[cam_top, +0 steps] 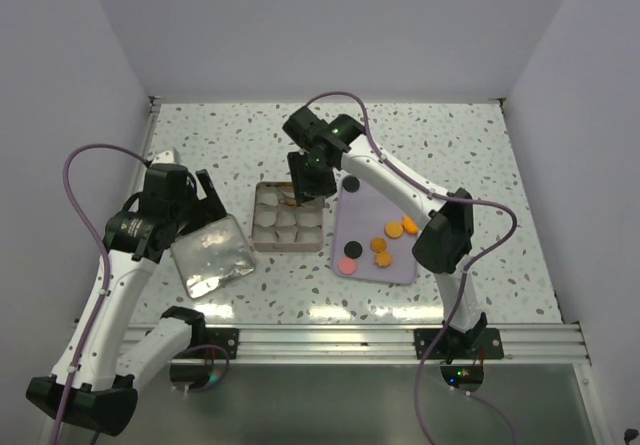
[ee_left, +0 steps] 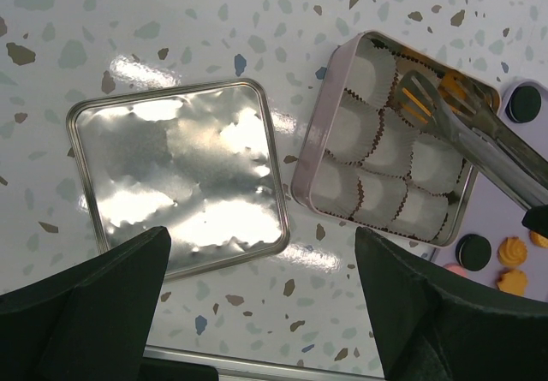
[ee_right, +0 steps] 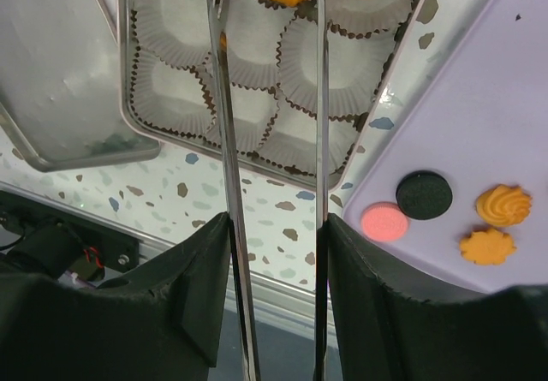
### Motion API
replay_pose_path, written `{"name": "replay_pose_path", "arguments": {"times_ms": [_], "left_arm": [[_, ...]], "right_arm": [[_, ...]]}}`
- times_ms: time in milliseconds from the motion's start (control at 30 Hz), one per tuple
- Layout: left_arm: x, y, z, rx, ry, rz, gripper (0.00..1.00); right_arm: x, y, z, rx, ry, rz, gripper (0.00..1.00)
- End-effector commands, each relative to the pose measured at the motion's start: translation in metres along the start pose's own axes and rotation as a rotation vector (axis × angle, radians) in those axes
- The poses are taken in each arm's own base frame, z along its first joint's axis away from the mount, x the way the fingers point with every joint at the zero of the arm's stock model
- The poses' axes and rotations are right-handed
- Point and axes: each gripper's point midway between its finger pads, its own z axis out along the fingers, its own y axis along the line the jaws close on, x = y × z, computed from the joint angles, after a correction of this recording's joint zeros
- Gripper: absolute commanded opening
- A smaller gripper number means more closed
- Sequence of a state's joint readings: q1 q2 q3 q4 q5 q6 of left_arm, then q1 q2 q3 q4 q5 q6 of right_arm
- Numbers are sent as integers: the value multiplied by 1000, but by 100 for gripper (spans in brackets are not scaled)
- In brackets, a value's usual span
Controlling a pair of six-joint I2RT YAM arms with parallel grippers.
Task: Pack the cookies
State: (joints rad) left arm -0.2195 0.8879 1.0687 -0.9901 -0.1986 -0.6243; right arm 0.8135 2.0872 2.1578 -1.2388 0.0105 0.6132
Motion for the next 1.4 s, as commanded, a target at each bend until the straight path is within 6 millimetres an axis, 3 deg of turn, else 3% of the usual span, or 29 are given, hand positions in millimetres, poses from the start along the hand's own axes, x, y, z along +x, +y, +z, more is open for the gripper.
{"name": "replay_pose_path", "arguments": {"times_ms": [0, 167, 267, 300, 333, 500, 700, 1033, 1367], "left_arm": [[-10, -1, -6, 1, -40, 13, 95], [-9, 0, -6, 2, -39, 13, 95], [-9, 0, -8, 7, -44, 8, 95], [-9, 0, -8, 8, -45, 7, 95], [-9, 0, -8, 8, -43, 7, 95], [-7, 0, -8, 9, -39, 9, 95], [-7, -2, -8, 18, -35, 9, 95], [-9, -3, -6, 16, -35, 15, 95], [-6, 4, -5, -15, -38, 18, 95]], "right_arm": [[-15, 2, -55, -38, -125, 8, 49], [-15, -12, -82, -20, -164, 16, 49], [-12, -32, -93, 13, -186, 36, 49], [-7, -39, -89, 32, -172, 40, 49], [-8, -49, -99, 32, -192, 57, 49], [0, -98, -98, 93, -181, 124, 49], [21, -137, -85, 153, -141, 148, 49], [33, -140, -47, 159, -71, 147, 48], [15, -134, -24, 163, -40, 125, 48]]}}
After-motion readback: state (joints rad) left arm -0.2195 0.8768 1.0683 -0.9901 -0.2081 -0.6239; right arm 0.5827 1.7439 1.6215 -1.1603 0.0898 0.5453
